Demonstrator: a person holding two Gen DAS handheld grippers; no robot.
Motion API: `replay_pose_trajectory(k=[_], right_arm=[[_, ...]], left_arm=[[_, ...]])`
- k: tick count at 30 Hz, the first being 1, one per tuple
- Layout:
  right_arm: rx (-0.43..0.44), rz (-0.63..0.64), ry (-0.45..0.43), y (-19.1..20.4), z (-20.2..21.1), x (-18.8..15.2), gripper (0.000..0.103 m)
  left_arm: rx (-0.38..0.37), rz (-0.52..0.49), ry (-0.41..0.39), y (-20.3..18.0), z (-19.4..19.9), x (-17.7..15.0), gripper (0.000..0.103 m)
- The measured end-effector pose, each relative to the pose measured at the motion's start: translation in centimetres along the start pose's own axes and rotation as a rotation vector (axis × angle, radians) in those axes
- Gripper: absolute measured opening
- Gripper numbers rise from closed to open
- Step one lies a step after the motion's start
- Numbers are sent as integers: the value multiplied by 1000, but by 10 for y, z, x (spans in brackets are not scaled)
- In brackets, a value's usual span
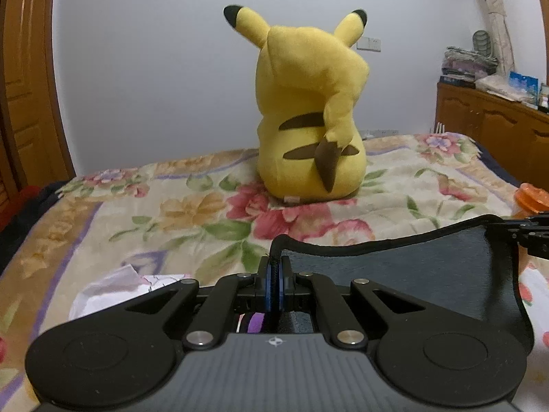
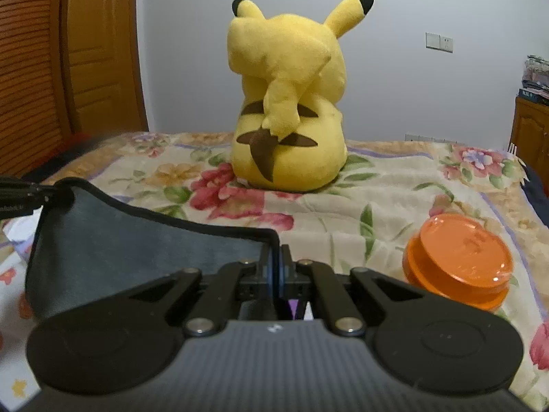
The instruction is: Fold towel
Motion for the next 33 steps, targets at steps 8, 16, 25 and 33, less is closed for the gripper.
replay_pose_trajectory(k=[8, 16, 25, 33], right_arm=[[-5, 14, 41, -1, -21, -21, 4], [-16, 27, 94, 0, -37, -42, 4], [-24, 15, 129, -2, -46, -53, 5], [-38, -7, 127, -3, -37, -49, 13]], left_arm=[[15, -2, 53, 6, -24, -27, 8], [22, 1, 98, 7, -41, -48, 8], [30, -3, 143, 9, -50, -61, 12], [5, -2, 155, 1, -40, -59, 44]])
Point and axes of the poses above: each gripper's, at about its wrist camera, not at the fingertips, and z roughly against the way its jaws point, y to its left, x to its top, the point moved 7 cm from there along -z, roughly the way its jaws point, and after that the axes turned 14 degrees about -y, right-handed, at the moved point
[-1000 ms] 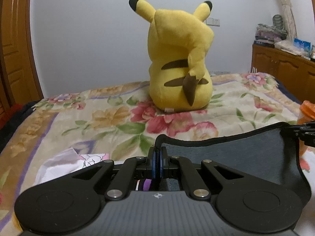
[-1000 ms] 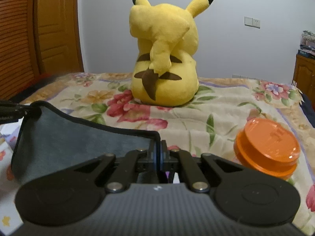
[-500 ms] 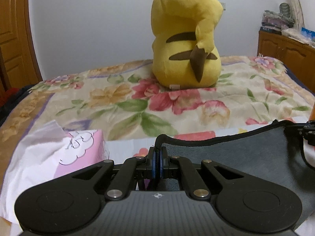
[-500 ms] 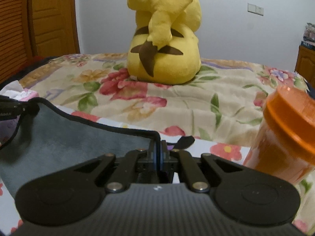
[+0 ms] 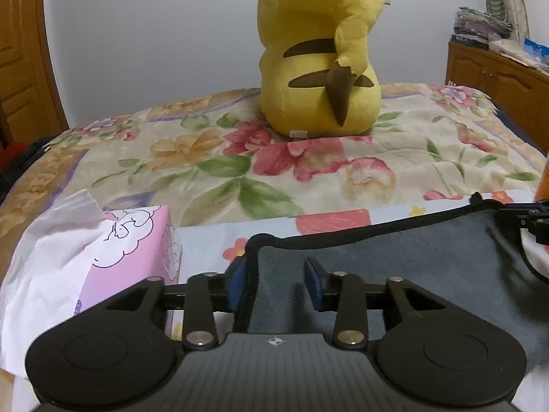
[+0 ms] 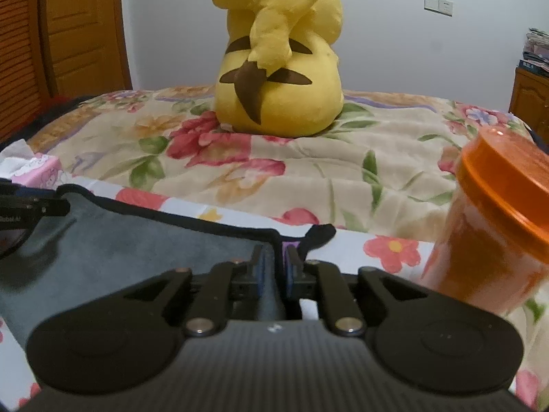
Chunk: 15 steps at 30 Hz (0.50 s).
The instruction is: Fold towel
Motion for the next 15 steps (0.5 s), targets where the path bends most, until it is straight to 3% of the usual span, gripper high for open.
replay_pose_trajectory(k=[15], right_arm=[[-2, -32, -11, 3, 55, 27, 15]], left_arm=[[-26, -15, -15, -20, 63, 22, 49]])
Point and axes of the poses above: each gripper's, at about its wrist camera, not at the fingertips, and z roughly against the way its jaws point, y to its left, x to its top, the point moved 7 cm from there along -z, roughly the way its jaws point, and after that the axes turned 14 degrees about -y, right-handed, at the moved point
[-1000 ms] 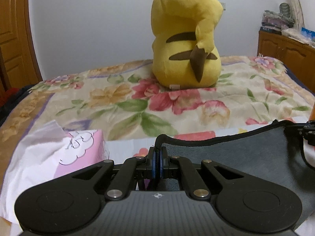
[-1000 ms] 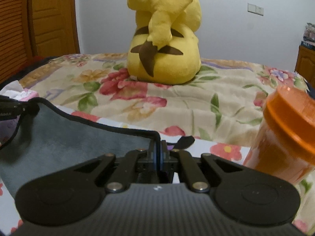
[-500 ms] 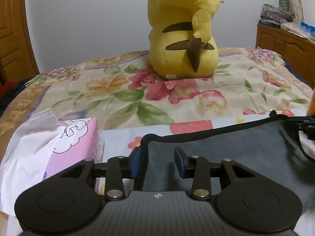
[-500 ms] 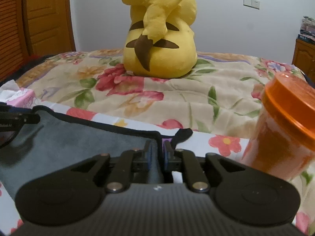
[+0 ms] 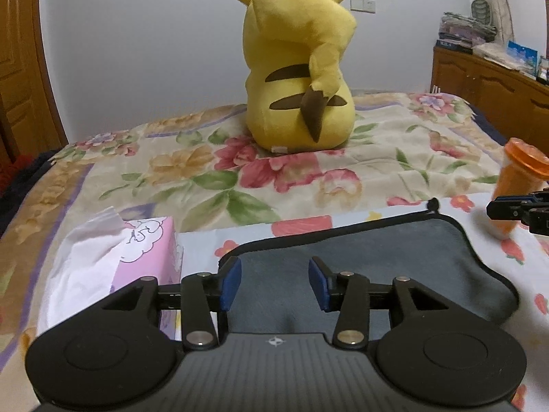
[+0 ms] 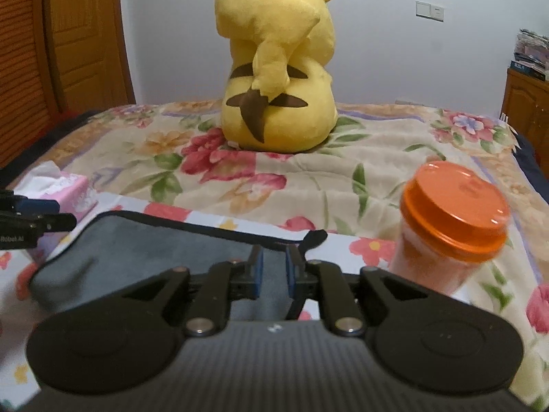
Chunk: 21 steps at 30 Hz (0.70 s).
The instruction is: Fold towel
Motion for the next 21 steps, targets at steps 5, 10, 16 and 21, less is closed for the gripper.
replay_pose_trajectory(k=[5, 10, 16, 21], right_arm=[[2, -22, -8, 4, 27, 4, 37], [15, -19, -15, 14, 53, 11, 38], [23, -18, -53, 26, 83, 29, 50], [26, -26, -75, 33, 102, 39, 56]], left_arm=[[-18, -18, -1, -10, 28, 8, 51], [-32, -40, -19, -20, 55, 26, 53], [-42, -47, -68, -30, 92, 55, 65], [-35, -41, -103, -33, 118, 72, 80]])
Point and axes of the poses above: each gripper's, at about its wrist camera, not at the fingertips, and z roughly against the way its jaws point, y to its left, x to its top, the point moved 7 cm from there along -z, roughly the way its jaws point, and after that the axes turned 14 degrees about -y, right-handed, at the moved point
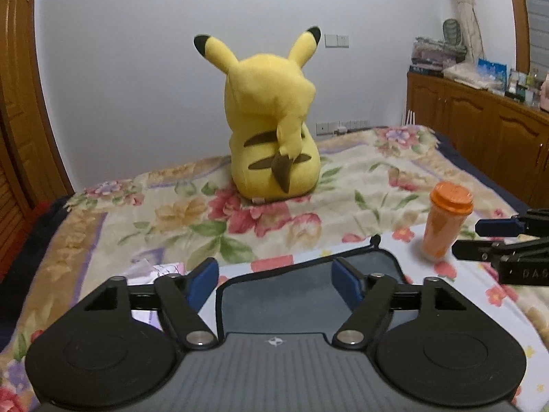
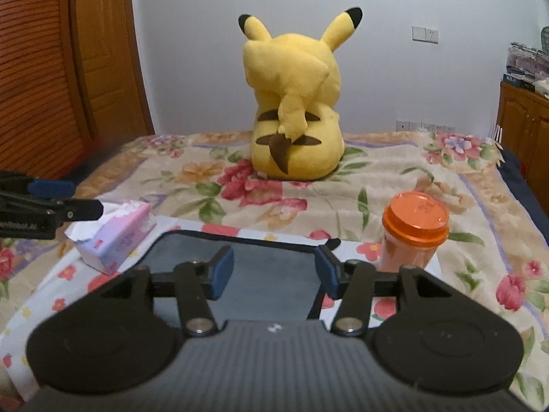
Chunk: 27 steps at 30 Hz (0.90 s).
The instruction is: Fold towel
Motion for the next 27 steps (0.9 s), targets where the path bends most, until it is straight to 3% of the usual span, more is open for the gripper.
replay_pose_trajectory(k=[5, 12, 17, 27], right_arm=[[0, 8, -21, 5, 16, 9, 63], [-6, -12, -50, 7, 39, 15, 97], [-5, -12, -64, 7, 56, 22, 103], [-39, -20, -97, 5, 89, 33, 103]], left_arm=[[11, -1, -27, -2, 20, 12, 90], [12, 8, -45, -6, 49, 19, 99], [22, -22, -72, -9, 72, 26, 103], [63, -31, -79, -13, 107, 29, 103]])
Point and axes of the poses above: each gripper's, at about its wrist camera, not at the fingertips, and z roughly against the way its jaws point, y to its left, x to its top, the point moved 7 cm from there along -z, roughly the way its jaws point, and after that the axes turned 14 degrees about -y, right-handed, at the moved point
